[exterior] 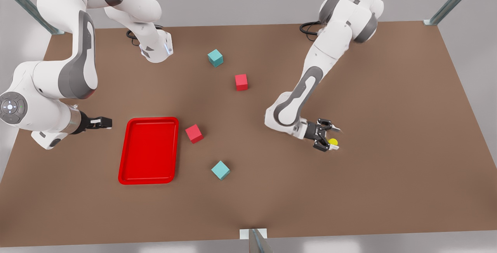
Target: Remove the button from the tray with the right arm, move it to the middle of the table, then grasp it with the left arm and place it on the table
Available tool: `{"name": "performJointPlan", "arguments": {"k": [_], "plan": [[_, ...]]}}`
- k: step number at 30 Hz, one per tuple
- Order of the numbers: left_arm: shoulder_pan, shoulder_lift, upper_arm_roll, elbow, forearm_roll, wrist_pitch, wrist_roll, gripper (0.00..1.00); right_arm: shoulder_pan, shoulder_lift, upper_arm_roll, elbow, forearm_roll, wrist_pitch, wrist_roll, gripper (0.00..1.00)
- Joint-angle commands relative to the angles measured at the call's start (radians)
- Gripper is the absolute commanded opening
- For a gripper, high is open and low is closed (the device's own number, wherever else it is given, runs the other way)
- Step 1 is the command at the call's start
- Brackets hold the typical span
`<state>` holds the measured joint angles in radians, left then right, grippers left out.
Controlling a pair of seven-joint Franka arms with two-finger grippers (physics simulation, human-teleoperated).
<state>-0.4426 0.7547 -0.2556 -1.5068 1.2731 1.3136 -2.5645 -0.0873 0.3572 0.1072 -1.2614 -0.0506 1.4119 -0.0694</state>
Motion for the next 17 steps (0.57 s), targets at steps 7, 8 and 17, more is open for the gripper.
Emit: {"name": "performJointPlan", "arguments": {"k": [7, 8, 17], "plan": [[0.303, -0.531, 0.145, 0.357, -1.206, -0.151, 2.802, 1.00, -0.008, -0.001, 0.000, 0.000, 0.000, 0.001, -0.006, 1.00], [0.305, -0.609, 0.147, 0.242, -1.202, -0.073, 2.802, 1.00, -0.005, -0.001, 0.000, 0.000, 0.000, 0.001, -0.006, 1.00], [0.305, -0.667, 0.147, 0.160, -1.199, -0.040, 2.808, 1.00, -0.002, 0.000, 0.000, 0.000, -0.002, 0.001, 0.003, 1.00]]}}
